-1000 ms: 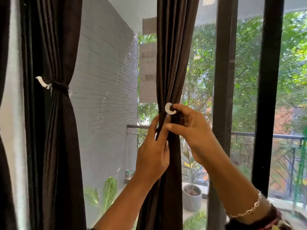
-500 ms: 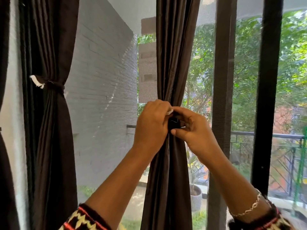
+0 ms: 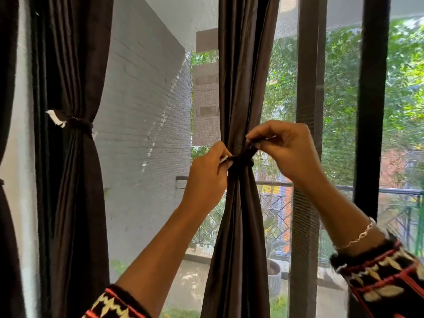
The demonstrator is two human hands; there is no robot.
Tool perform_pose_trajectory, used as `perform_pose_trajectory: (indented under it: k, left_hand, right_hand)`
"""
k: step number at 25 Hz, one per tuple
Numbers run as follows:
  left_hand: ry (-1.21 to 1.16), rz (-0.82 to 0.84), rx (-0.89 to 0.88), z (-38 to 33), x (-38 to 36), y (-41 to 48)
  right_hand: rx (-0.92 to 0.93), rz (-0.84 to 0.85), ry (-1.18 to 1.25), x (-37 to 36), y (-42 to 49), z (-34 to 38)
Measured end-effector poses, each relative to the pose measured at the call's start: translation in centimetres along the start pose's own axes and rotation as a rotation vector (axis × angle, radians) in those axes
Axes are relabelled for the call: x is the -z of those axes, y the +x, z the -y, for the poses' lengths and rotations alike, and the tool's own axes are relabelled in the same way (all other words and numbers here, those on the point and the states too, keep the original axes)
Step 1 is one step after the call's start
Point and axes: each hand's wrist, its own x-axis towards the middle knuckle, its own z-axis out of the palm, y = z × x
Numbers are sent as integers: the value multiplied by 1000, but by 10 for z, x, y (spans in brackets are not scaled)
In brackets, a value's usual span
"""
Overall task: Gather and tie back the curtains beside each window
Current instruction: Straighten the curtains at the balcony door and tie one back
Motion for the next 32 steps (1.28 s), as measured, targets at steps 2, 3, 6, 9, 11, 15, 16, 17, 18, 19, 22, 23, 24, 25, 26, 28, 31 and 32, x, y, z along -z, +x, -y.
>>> perform_pose_trajectory:
  k: [2, 3, 6, 9, 11, 15, 16, 17, 18, 19, 22, 23, 24, 25, 26, 28, 31, 32]
  left_hand:
    - [-73, -2, 28, -1, -2, -1]
    - [-109, -7, 44, -1, -3, -1]
    - [-227, -39, 99, -1, -3, -1]
    - [-339, -49, 168, 2, -3, -1]
    - [-408, -50, 214, 6, -1, 0]
    - [-519, -60, 252, 13, 6, 2]
    - [-541, -54, 255, 14, 8, 2]
    - [-558, -48, 259, 15, 9, 2]
    - [-570, -41, 261, 16, 10, 2]
    - [-579, -34, 262, 16, 11, 2]
    - [-588, -20, 258, 17, 13, 2]
    - [-572, -21, 250, 18, 13, 3]
    - [-541, -26, 238, 18, 13, 2]
    - [-500, -36, 227, 18, 12, 2]
    - [-459, -50, 217, 19, 11, 2]
    - [-403, -84, 208, 20, 10, 1]
    - [-359, -120, 205, 19, 6, 1]
    - [-342, -126, 202, 18, 5, 1]
  right_hand:
    - [15, -19, 21, -6, 9, -5]
    - [19, -44, 22, -10, 11, -9]
    - [51, -155, -74, -22, 11, -21]
    - [160, -171, -213, -34, 8, -29]
    - [267, -152, -309, -39, 5, -31]
    - [408, -39, -449, -42, -9, -35]
    - [410, -25, -488, -44, -13, -34]
    - [411, -22, -531, -46, -16, -34]
    - [418, -24, -566, -48, -17, -34]
    - [427, -27, -589, -50, -17, -34]
    - [436, -33, -579, -52, -16, -33]
    - [432, -32, -559, -52, -15, -34]
    - [417, -24, -535, -52, -16, -34]
    - [389, -11, -506, -53, -17, -34]
    - [350, 2, -475, -53, -17, -33]
    - [277, 22, -398, -52, -17, -31]
    - [233, 74, -357, -48, -16, -28]
    - [221, 101, -351, -47, -17, -27]
